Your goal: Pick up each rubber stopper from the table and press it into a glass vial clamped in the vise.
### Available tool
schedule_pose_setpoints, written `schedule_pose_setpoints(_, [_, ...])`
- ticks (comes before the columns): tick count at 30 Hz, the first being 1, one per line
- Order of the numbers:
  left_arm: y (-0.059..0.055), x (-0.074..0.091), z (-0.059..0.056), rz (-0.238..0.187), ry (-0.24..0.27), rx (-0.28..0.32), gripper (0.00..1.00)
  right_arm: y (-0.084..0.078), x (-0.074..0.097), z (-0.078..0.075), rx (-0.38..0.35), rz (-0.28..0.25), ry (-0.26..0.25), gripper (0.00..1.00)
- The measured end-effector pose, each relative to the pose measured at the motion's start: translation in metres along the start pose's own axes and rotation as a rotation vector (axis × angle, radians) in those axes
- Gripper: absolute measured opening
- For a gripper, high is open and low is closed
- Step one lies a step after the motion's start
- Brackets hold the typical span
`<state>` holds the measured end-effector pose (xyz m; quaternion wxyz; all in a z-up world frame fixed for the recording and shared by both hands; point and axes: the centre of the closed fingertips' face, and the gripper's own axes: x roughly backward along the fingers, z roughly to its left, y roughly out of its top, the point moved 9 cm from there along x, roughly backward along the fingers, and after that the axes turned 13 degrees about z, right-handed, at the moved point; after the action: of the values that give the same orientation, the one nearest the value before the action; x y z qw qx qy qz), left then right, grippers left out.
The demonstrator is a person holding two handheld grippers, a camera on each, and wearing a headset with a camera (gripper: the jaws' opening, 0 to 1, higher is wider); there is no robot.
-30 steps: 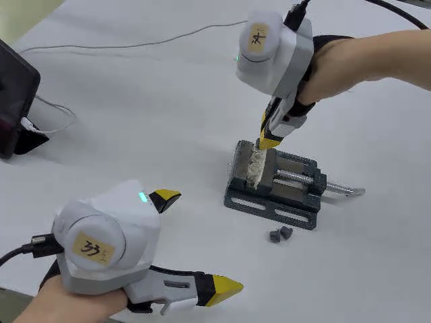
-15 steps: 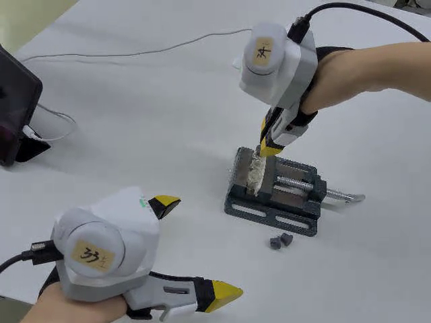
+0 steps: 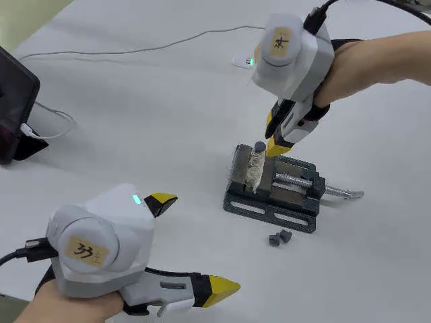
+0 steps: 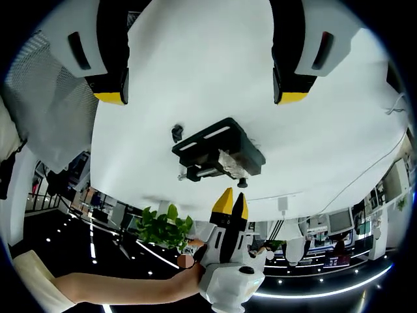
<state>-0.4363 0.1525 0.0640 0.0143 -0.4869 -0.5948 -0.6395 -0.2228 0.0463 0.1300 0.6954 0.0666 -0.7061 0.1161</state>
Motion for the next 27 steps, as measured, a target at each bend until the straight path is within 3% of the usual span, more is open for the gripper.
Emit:
schedule_pose_setpoints(4, [0.002,0.001,0.005,-0.002,0.007,-0.003,0.91,0.001,0.004,-0.005,-0.045,-0.066,0.015,0.08])
schedule_pose_setpoints(8, [0.003,0.000,0.007,-0.001,0.009,-0.004,0.91,0.003,0.003,-0.004,-0.058,-0.081,0.035,0.05])
schedule_pose_setpoints(27, [-0.005,-0.005,0.006,0.024,-0.008,0.009,0.89,0.005,-0.009,0.000,-0.053,-0.079,0.055,0.02])
